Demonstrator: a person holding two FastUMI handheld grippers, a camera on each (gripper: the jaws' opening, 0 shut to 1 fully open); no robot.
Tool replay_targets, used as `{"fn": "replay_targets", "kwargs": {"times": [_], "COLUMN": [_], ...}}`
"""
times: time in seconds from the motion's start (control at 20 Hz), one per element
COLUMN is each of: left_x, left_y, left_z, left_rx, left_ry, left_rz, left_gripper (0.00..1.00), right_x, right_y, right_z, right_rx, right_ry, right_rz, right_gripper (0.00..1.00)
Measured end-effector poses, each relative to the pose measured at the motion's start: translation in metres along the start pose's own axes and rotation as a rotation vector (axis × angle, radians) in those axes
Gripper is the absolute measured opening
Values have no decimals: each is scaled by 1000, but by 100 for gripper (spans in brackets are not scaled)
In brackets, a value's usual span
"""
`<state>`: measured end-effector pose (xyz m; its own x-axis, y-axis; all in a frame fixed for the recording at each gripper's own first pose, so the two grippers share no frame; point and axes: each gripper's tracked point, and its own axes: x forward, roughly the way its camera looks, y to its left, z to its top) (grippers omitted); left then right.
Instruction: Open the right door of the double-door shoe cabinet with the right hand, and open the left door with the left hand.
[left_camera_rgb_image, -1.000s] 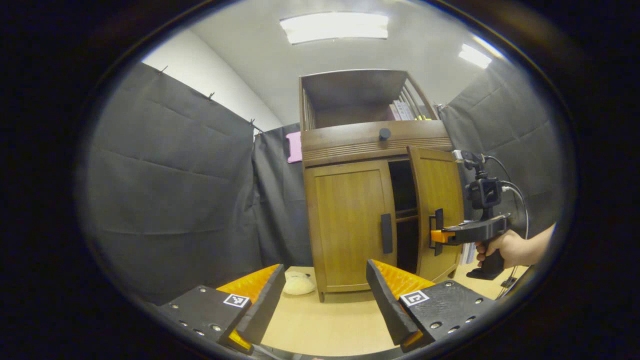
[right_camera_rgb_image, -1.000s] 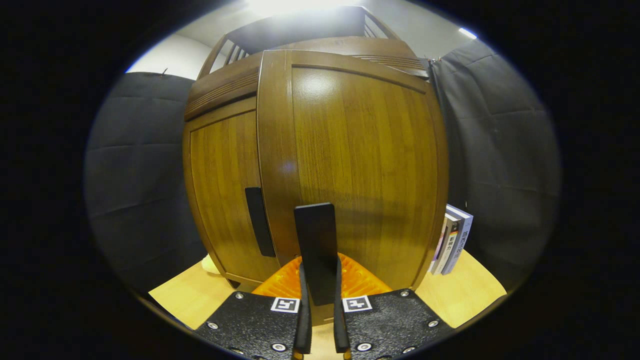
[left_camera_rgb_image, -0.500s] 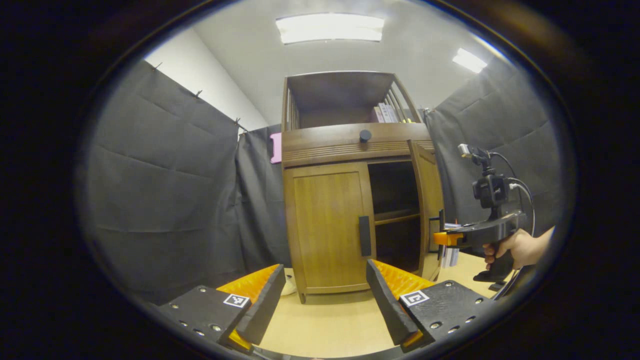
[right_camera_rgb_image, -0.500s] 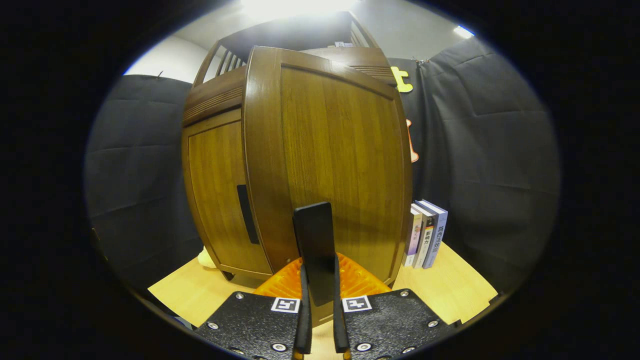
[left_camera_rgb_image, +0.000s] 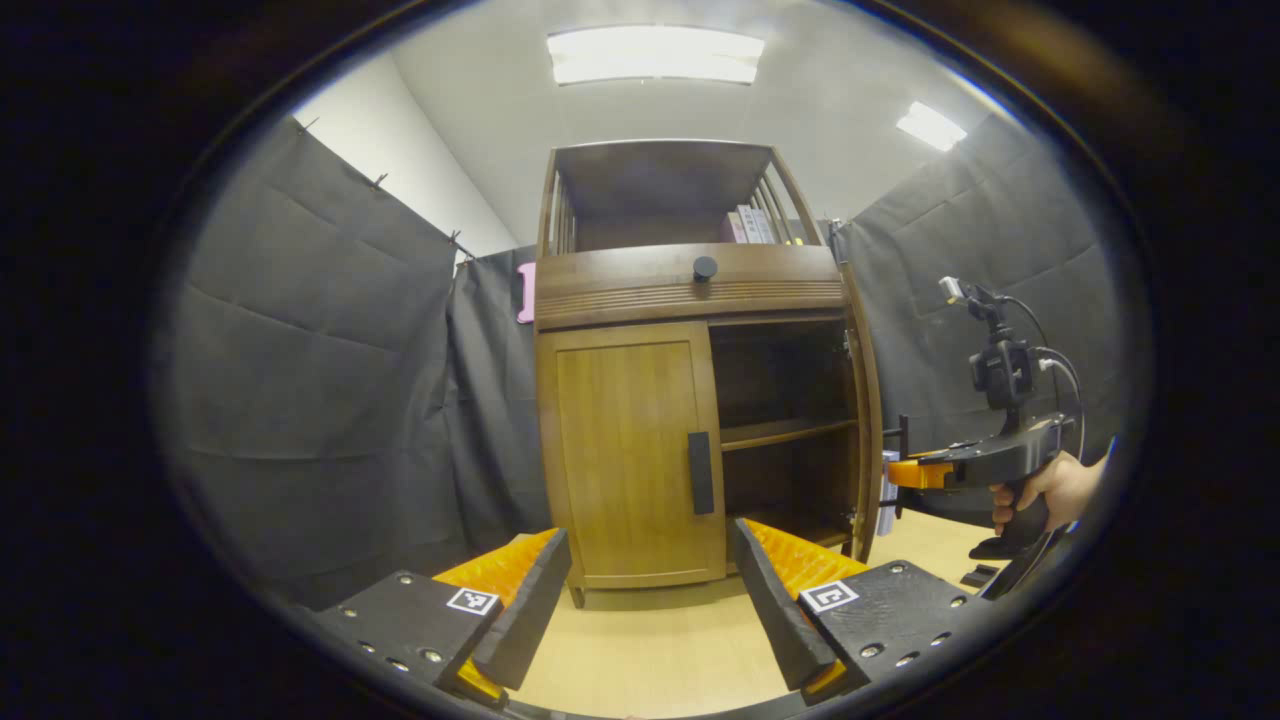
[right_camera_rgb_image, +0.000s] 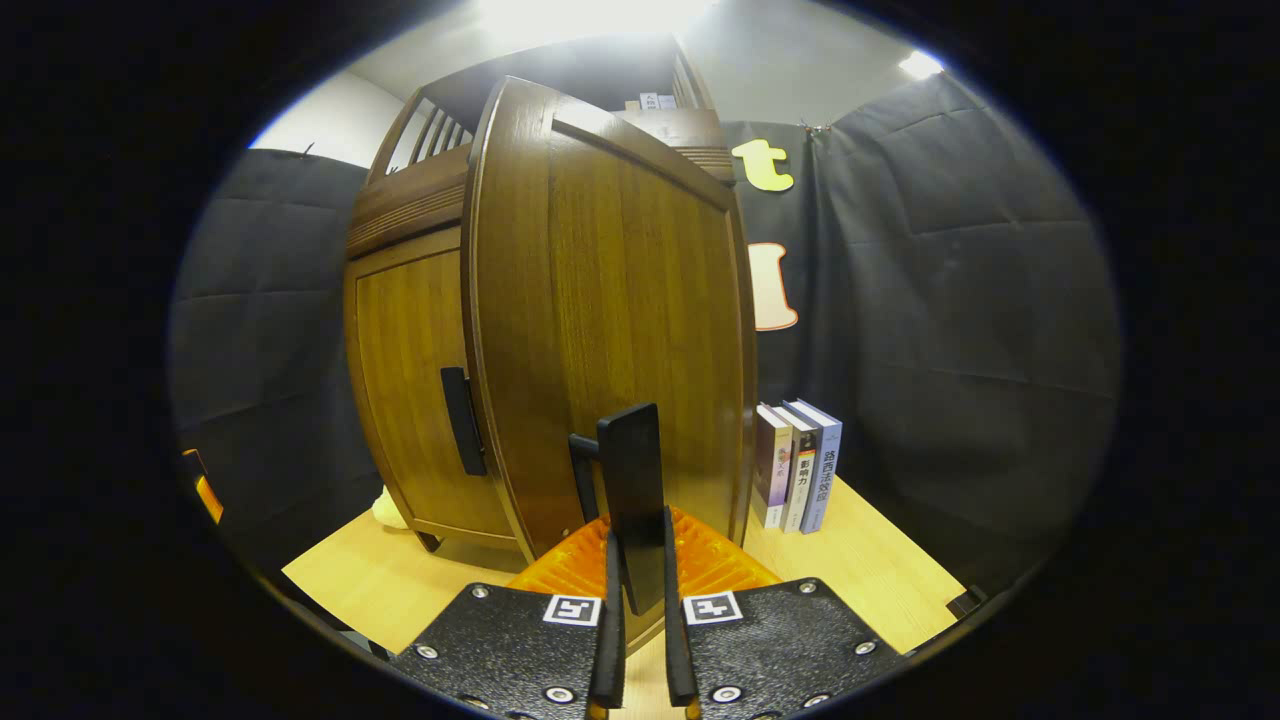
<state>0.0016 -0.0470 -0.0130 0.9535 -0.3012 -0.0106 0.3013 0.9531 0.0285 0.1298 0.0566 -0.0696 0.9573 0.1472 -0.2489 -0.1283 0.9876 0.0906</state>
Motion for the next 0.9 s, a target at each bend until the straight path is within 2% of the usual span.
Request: {"fn": "replay_targets", "kwargs": {"times": [0.2, 0.25, 0.3, 0.45, 0.7, 0.75, 0.8, 0.85, 0.9], "left_x": [0, 0, 0, 1, 0, 1, 1, 1, 1], "left_y": [-3, -5, -5, -7, -10, -11, -11, -12, -12], "left_z": [0, 0, 0, 0, 0, 0, 0, 0, 0], "left_rx": [-1, -1, 0, -1, 4, 5, 6, 6, 6], "left_ry": [1, -1, -2, -4, -2, -2, -3, -4, -5], "left_rz": [-32, -40, -46, -63, -84, -89, -93, -97, -103], "left_gripper": [86, 93, 86, 86, 86, 86, 86, 86, 86], "right_x": [-10, -12, -14, -20, -32, -36, -38, -41, -44], "right_y": [-19, -23, -28, -41, -60, -67, -73, -78, -82], "right_z": [0, -1, -1, 0, -2, -2, -1, -2, -4], "right_rx": [5, 9, 12, 14, -57, -67, -66, -52, -37], "right_ry": [0, -3, -8, -15, -25, -29, -33, -34, -30], "right_rz": [-24, -27, -31, -54, -93, -112, -127, -134, -141], "right_gripper": [16, 16, 14, 14, 14, 19, 19, 14, 21]}}
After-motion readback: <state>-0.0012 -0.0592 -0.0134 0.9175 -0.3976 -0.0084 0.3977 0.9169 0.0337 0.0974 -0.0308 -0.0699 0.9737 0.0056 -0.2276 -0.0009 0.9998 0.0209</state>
